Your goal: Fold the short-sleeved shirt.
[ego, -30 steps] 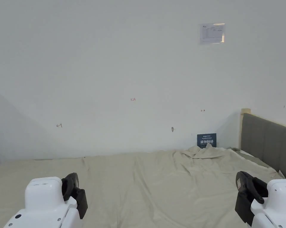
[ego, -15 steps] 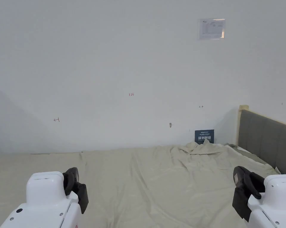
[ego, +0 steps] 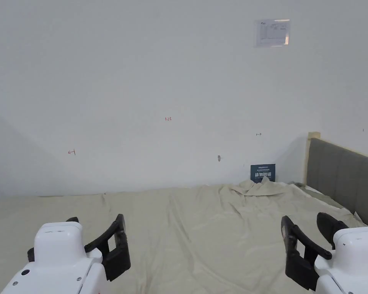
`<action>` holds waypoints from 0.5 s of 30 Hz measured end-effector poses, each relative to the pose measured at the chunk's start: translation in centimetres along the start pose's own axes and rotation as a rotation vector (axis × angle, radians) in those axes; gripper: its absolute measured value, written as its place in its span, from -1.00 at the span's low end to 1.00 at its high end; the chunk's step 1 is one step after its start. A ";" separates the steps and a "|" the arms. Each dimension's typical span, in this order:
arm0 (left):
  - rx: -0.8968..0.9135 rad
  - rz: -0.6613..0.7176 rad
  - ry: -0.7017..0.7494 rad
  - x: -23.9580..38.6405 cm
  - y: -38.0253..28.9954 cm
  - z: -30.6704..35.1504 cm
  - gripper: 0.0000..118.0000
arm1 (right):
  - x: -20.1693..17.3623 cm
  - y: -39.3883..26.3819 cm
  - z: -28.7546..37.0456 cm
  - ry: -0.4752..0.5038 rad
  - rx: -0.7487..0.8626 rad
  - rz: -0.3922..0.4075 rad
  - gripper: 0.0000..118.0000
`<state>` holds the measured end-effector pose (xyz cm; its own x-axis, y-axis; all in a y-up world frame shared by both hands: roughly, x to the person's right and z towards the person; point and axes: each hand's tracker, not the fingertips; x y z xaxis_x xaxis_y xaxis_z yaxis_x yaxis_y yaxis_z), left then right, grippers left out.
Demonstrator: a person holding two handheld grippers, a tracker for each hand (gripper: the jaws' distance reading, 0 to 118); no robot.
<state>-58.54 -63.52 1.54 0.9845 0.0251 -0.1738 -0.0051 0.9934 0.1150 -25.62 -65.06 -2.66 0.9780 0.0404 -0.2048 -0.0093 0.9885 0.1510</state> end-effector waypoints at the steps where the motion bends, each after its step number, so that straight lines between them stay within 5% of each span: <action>1: 0.005 0.004 -0.008 0.0 0.0 0.1 0.52 | 0.0 0.0 0.0 0.001 0.001 -0.001 0.59; 3: 0.009 0.001 -0.009 0.0 0.1 0.2 0.67 | -0.2 0.0 0.0 -0.010 -0.001 0.003 1.00; 6: 0.010 -0.012 -0.007 0.2 0.2 0.2 1.00 | -0.1 0.0 0.3 -0.053 0.032 -0.003 1.00; 15: -0.001 -0.033 0.008 1.3 -0.2 0.6 1.00 | 0.0 -0.2 -0.2 -0.060 -0.012 0.015 1.00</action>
<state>-57.16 -63.72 1.90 0.9826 -0.0071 -0.1856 0.0275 0.9938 0.1076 -25.68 -65.24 -2.86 0.9884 0.0473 -0.1446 -0.0265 0.9895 0.1424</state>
